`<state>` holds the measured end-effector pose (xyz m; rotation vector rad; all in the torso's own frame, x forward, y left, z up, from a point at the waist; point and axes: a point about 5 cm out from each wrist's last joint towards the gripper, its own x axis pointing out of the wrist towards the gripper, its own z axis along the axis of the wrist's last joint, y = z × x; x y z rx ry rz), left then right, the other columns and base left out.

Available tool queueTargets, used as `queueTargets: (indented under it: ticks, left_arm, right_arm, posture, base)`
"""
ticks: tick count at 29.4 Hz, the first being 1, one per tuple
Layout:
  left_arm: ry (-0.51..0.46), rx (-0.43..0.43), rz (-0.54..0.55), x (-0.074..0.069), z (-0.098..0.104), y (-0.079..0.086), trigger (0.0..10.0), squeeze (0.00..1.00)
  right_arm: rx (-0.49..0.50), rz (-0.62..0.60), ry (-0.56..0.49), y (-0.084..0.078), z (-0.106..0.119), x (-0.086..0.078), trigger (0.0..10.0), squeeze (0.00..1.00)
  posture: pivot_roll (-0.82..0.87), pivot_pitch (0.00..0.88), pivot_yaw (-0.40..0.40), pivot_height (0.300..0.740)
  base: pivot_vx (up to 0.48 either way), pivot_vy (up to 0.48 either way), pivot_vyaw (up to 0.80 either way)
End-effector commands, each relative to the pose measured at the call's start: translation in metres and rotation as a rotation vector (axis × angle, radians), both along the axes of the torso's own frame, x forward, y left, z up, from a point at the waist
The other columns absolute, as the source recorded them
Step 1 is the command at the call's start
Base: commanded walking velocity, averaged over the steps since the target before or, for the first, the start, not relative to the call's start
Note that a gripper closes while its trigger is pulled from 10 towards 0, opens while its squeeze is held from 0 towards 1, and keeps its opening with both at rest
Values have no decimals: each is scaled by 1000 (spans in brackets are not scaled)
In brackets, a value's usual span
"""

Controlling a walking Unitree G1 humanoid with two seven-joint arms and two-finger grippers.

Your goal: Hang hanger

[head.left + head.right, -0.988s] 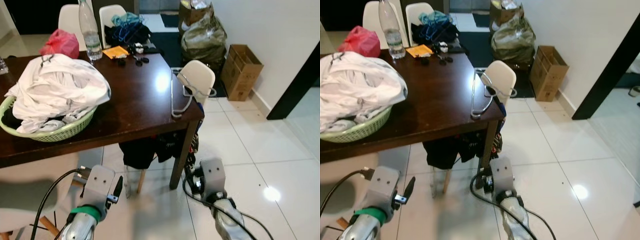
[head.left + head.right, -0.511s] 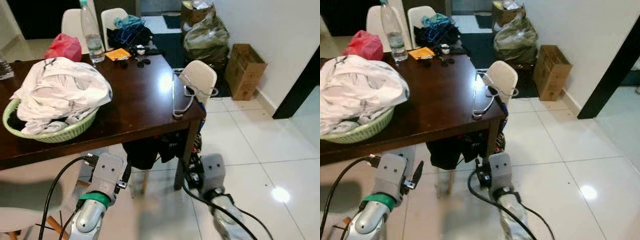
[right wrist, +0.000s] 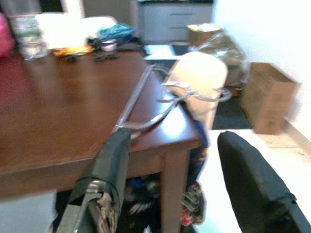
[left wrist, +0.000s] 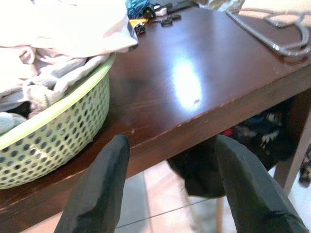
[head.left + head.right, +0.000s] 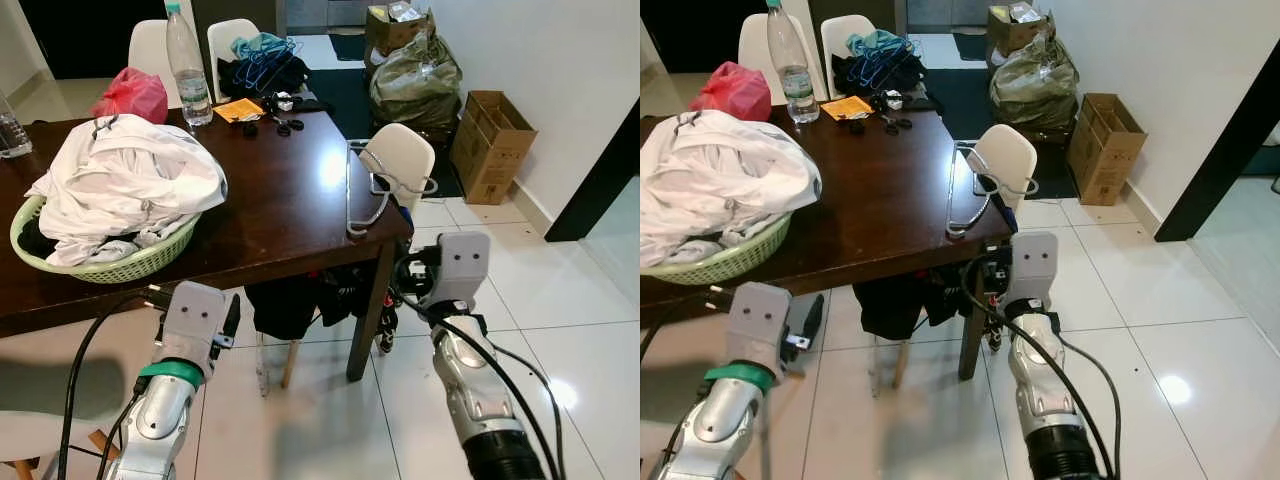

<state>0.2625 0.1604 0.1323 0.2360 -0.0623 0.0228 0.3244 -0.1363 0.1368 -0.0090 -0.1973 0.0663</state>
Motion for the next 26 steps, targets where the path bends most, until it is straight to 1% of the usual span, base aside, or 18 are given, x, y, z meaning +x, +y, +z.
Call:
queueTargets:
  ticks: [1,2,3,6,9,15,18,26]
  left_arm:
    - [2,-2,-2,-1,0,-2,10000,0]
    - [0,-2,-4,-1,1,-4,10000,0]
    - [-6,16,4,-2,2,-4,10000,0]
    - [-17,31,5,-4,3,-5,10000,0]
    - [-24,14,-6,-8,4,-7,10000,0]
    - [-14,1,-9,-10,2,-7,10000,0]
    - [2,-43,-5,-9,-1,-6,10000,0]
    - [2,-42,-4,-9,-1,-6,10000,0]
  right_arm:
    - [-20,67,23,11,-6,-6,10000,0]
    - [-32,102,25,14,-7,-10,10000,0]
    - [-32,123,25,15,-6,-12,10000,0]
    - [-25,134,18,14,-5,-12,10000,0]
    - [-6,150,11,18,-4,-11,10000,0]
    - [9,177,18,24,-5,-11,10000,0]
    - [4,208,42,28,-9,-15,10000,0]
    - [-8,228,54,31,-12,-17,10000,0]
  posture:
    - [19,0,31,740]
    - [18,0,30,740]
    - [16,2,26,740]
    - [15,5,23,740]
    - [15,9,23,740]
    - [18,13,19,740]
    - [19,12,19,740]
    - [21,15,18,740]
  base:
    - [0,0,0]
    - [0,0,0]
    - [0,0,0]
    - [0,0,0]
    - [0,0,0]
    - [0,0,0]
    - [0,0,0]
    - [0,0,0]
